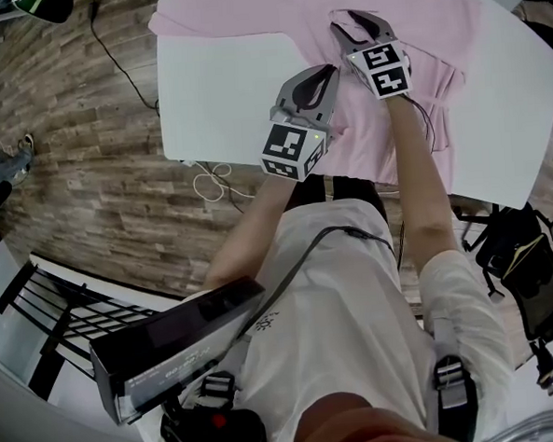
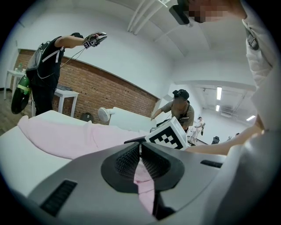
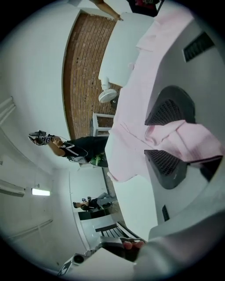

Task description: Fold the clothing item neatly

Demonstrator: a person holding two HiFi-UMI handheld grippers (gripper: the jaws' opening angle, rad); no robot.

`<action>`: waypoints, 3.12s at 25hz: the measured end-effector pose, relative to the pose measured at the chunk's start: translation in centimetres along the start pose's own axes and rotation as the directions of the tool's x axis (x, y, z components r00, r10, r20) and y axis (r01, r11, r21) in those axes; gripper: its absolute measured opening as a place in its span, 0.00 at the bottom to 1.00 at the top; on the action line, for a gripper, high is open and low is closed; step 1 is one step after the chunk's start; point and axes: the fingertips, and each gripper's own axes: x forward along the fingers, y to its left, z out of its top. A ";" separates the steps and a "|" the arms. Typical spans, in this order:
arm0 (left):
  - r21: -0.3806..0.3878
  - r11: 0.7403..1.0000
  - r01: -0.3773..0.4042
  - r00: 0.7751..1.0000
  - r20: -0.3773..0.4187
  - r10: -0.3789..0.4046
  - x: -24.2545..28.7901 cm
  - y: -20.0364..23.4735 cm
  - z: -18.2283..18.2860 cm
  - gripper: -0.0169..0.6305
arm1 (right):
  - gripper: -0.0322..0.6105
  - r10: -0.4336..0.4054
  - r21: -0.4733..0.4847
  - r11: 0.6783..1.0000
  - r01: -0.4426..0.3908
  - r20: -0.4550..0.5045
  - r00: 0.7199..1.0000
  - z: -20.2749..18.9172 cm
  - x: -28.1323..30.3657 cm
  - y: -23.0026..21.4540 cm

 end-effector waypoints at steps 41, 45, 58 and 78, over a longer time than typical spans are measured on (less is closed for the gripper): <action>-0.053 0.993 -0.108 0.993 0.037 0.110 -2.8 4.6 0.7 0.03 | 0.08 -0.073 -0.406 0.914 0.009 -0.143 0.987 7.1 10.0 -4.5; -0.066 0.990 -0.127 0.991 0.033 0.130 -3.5 5.4 0.2 0.03 | 0.13 -0.042 -0.416 0.909 -0.032 -0.166 0.985 6.2 11.1 -3.5; -0.042 0.998 -0.046 0.998 0.035 0.048 -0.5 2.9 1.0 0.03 | 0.20 -0.169 -0.142 0.977 0.157 -0.073 0.983 2.7 1.8 -9.2; -0.015 0.990 -0.140 0.990 -0.003 0.140 13.3 3.9 0.2 0.03 | 0.20 -0.418 0.067 0.903 0.424 -0.086 0.904 -9.1 -14.2 -26.8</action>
